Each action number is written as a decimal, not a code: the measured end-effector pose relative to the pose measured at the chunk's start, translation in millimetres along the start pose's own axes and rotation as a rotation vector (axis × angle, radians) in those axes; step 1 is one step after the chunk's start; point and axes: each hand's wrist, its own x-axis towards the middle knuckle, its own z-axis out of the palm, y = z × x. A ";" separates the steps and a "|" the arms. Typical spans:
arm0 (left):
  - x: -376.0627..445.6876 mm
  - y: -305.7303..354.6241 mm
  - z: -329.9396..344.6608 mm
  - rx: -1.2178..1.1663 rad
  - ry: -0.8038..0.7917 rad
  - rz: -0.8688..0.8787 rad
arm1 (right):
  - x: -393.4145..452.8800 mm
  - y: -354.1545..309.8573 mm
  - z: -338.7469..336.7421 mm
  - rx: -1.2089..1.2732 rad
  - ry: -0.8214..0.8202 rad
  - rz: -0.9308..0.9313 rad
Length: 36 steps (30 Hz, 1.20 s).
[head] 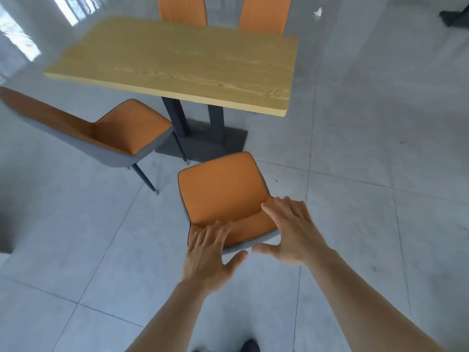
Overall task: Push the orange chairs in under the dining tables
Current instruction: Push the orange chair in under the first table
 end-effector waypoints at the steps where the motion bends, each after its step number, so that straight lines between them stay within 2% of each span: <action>1: 0.6 -1.4 4.3 -0.007 -0.003 -0.012 | 3.4 2.6 2.4 -0.013 -0.009 -0.015; 6: 5.3 -8.1 18.5 0.012 0.012 -0.016 | 15.6 9.8 20.4 -0.115 -0.045 -0.035; 14: 20.4 -18.0 12.9 0.031 0.000 0.032 | 32.9 14.0 31.4 -0.233 -0.009 -0.047; 24: 60.7 -54.9 -14.1 0.043 -0.042 0.073 | 71.2 -12.3 23.2 -0.229 0.014 0.015; 36: 168.5 -122.7 -77.4 0.046 -0.045 0.119 | 185.7 -49.8 4.3 -0.152 0.094 0.084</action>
